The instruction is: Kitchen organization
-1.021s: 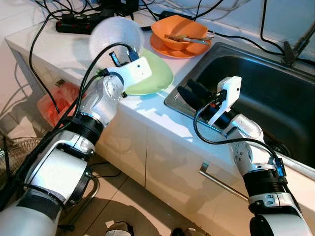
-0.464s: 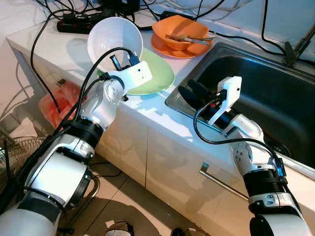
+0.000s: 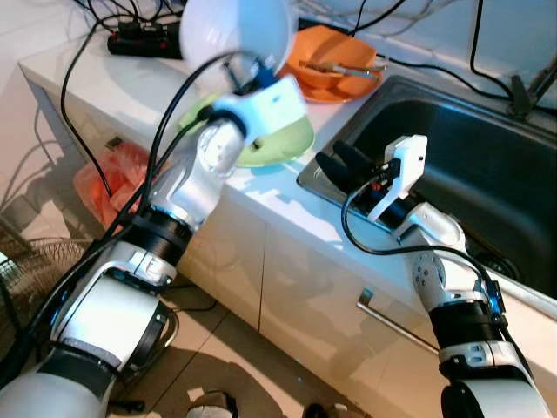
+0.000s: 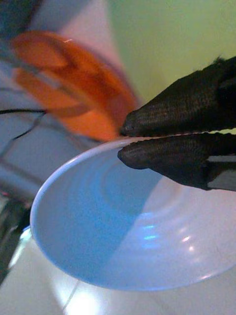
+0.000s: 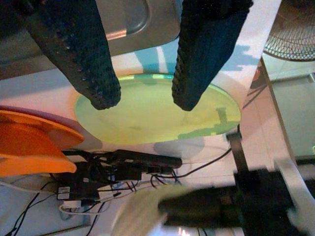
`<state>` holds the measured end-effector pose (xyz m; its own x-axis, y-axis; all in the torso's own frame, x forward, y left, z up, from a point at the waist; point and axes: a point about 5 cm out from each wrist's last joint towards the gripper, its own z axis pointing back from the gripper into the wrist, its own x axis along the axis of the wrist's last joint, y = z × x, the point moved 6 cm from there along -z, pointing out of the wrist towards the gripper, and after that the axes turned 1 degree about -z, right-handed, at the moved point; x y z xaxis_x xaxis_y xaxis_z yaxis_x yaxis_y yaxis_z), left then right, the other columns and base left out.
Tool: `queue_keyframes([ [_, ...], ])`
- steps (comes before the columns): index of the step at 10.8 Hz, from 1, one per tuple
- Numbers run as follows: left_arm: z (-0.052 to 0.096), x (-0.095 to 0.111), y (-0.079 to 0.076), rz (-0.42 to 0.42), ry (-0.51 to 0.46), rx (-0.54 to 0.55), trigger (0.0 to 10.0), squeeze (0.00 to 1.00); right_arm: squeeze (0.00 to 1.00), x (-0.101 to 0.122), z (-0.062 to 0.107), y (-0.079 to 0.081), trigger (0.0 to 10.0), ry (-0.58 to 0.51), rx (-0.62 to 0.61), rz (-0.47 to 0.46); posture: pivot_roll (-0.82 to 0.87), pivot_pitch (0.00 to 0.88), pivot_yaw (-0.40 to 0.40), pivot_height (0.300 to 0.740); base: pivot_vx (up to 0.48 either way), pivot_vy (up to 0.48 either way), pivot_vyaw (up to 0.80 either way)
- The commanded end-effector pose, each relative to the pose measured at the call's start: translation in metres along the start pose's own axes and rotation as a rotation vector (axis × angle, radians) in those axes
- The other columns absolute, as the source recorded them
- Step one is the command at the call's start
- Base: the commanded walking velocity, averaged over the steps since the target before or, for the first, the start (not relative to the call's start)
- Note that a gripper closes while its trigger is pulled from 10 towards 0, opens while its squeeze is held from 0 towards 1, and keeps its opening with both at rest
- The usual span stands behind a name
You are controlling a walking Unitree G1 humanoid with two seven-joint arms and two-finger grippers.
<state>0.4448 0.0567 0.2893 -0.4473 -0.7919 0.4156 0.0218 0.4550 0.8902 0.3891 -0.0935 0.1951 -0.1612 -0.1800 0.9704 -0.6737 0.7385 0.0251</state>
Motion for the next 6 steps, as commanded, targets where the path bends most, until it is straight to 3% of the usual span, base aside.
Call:
queue_keyframes([
  [1,0.0,0.016,0.01,-0.008,-0.064,0.048,10.0,0.0,0.0,-0.001,0.002,-0.003,10.0,-0.001,-0.015,0.001,0.08,0.089,-0.033,0.74,0.0,0.0,0.0],
  [4,0.01,0.023,-0.019,-0.064,-0.142,-0.087,10.0,0.0,0.0,0.001,0.003,-0.014,10.0,-0.01,-0.083,0.008,0.08,0.094,-0.033,0.74,0.0,0.0,0.0],
  [6,0.016,0.021,-0.026,-0.068,-0.152,-0.123,10.0,0.0,0.0,0.011,0.006,-0.042,10.0,-0.045,-0.245,0.018,0.08,0.095,-0.033,0.74,0.0,0.0,0.0],
])
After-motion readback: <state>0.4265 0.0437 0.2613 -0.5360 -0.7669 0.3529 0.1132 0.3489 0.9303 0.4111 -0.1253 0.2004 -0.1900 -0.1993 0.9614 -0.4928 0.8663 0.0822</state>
